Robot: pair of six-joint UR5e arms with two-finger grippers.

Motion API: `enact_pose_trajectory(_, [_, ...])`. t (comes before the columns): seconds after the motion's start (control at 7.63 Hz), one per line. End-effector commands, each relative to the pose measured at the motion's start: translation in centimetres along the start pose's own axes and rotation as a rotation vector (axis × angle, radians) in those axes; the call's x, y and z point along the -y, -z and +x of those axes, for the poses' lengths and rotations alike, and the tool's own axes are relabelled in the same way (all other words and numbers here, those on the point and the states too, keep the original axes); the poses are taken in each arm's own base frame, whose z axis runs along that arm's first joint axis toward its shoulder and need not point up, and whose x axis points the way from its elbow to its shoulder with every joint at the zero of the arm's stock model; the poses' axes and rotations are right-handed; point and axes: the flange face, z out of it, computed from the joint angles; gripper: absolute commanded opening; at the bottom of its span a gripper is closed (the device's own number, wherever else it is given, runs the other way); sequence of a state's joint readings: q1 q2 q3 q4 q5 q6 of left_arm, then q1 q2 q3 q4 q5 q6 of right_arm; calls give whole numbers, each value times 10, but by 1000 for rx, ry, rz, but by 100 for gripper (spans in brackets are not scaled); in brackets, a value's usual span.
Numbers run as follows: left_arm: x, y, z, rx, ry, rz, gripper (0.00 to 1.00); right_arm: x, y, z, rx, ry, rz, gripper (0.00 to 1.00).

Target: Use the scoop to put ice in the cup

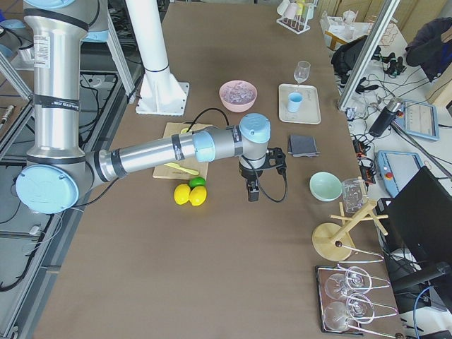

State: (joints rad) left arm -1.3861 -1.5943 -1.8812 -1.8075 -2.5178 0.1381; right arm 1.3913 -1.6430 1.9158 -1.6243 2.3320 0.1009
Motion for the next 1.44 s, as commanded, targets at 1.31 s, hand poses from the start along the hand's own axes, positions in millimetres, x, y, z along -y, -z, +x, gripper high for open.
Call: enact_pose_trajectory(1.31, [71,-161,195,-112,-663,200,98,-31,-140,-338,-22,-190,-148,100])
